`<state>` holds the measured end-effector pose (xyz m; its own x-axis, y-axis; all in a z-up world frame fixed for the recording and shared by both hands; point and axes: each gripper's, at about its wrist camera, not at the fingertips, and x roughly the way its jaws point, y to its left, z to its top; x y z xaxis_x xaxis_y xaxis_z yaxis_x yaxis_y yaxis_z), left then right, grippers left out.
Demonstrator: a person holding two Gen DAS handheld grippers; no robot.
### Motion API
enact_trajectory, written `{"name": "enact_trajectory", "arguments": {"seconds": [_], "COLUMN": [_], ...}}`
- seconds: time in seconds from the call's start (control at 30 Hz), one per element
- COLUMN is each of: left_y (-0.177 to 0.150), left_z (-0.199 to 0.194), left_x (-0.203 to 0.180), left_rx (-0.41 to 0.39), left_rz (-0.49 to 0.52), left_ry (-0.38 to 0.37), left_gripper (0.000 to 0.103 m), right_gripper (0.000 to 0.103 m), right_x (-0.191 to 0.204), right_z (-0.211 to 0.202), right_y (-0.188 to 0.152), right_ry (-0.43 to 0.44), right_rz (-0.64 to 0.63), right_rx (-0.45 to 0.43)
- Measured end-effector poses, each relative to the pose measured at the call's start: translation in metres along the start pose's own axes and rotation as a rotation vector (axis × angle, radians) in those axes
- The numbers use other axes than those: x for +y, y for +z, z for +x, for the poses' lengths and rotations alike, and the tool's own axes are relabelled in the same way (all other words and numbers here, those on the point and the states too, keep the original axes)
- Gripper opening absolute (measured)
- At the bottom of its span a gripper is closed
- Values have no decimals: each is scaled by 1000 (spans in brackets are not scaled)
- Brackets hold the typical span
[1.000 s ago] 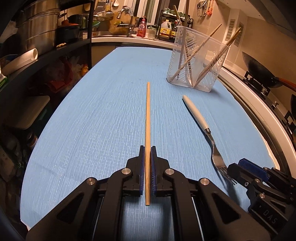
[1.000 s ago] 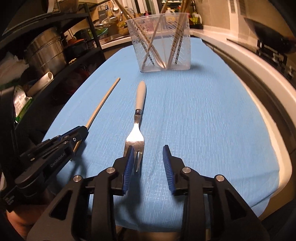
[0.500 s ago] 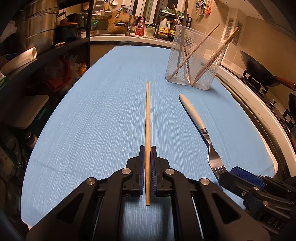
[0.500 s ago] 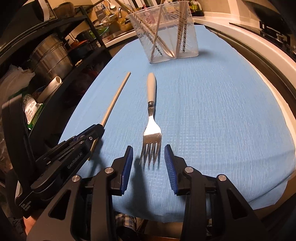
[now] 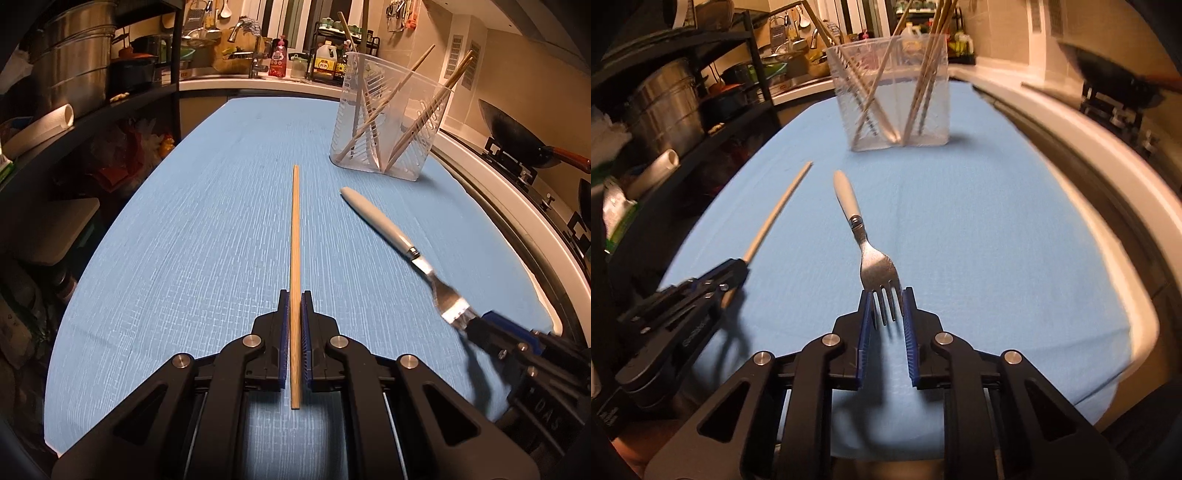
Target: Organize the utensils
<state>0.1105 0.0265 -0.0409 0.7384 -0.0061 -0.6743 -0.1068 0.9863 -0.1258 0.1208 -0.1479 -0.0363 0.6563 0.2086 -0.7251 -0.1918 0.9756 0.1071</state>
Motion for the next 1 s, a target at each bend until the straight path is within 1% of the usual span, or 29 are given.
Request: {"name": "enact_trajectory", "arguments": {"seconds": [0.1, 0.3, 0.4, 0.57, 0.6, 0.73, 0.8, 0.83, 0.9, 1.0], "left_y": [-1, 0, -3, -6, -6, -9, -11, -11, -12, -13], "left_z": [2, 3, 2, 0, 0, -2, -4, -5, -6, -9], "left_x": [-4, -9, -11, -14, -14, -17, -17, -17, -16, -14], "left_rx": [-22, -45, -58, -70, -71, -76, -76, -74, -69, -58], "left_rz": [33, 71, 96, 126, 132, 165, 176, 178, 181, 178], "left_ry": [18, 39, 53, 44, 42, 43, 38, 35, 24, 5], "left_gripper": [7, 6, 6, 6, 6, 6, 6, 6, 6, 6], "right_gripper": [17, 17, 16, 15, 15, 16, 16, 16, 15, 15], "right_x": [1, 11, 18, 29, 32, 51, 57, 58, 55, 44], "right_z": [2, 5, 5, 1, 0, -1, -1, -1, 0, 3], "right_y": [1, 1, -1, -6, -8, -18, -22, -22, -20, -14], "right_ry": [-84, -150, -142, -132, -137, -180, -197, -199, -171, -108], "right_rz": [-53, -128, -159, -216, -232, -368, -403, -408, -383, -298], "right_rx": [-34, -79, -103, -131, -138, -158, -167, -169, -150, -107]}}
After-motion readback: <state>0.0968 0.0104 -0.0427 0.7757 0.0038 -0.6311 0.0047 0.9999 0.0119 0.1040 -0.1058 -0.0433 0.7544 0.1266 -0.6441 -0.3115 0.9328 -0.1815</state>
